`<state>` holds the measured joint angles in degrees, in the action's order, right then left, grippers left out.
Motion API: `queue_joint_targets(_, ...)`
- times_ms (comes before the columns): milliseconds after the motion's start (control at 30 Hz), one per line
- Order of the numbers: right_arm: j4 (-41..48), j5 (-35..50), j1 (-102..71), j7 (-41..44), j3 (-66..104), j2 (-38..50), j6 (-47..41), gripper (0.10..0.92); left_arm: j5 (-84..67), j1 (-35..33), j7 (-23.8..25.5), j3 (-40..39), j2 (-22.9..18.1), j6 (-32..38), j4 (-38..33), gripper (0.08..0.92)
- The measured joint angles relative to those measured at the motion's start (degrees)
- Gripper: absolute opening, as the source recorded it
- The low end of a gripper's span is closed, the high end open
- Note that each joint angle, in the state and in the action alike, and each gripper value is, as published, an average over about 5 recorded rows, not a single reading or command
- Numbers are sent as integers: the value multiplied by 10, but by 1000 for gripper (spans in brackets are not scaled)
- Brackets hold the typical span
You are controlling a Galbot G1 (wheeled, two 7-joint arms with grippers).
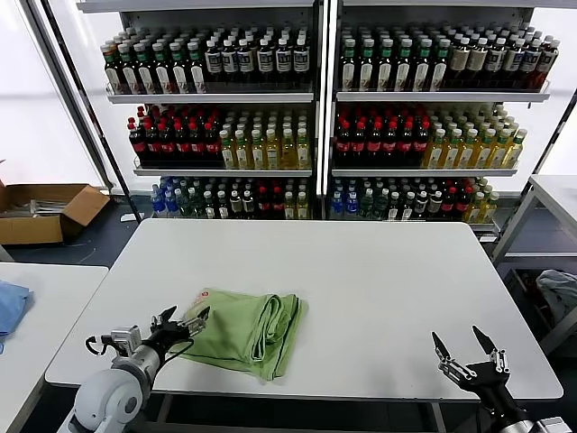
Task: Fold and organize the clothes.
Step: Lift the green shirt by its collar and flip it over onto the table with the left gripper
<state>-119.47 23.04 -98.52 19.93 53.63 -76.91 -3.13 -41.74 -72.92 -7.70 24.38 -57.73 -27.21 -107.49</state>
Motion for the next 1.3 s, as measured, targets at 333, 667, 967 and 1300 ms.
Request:
queue_joint_targets(333, -4, 2, -3, 0, 10, -12, 0, 823, 18, 1, 5, -15, -25, 1, 25, 715)
queue_joint_targets(667, -9, 1, -10, 1, 9, -18, 1, 823, 26, -3, 11, -26, -43, 8, 28, 429)
queue_joint_targets(967, -9, 2, -15, 2, 13, -20, 5, 823, 27, -11, 12, -24, -54, 16, 25, 183)
queue_joint_targets(1300, -9, 4, -9, 1, 14, -16, 5, 823, 19, -35, -2, 25, -48, 9, -17, 142)
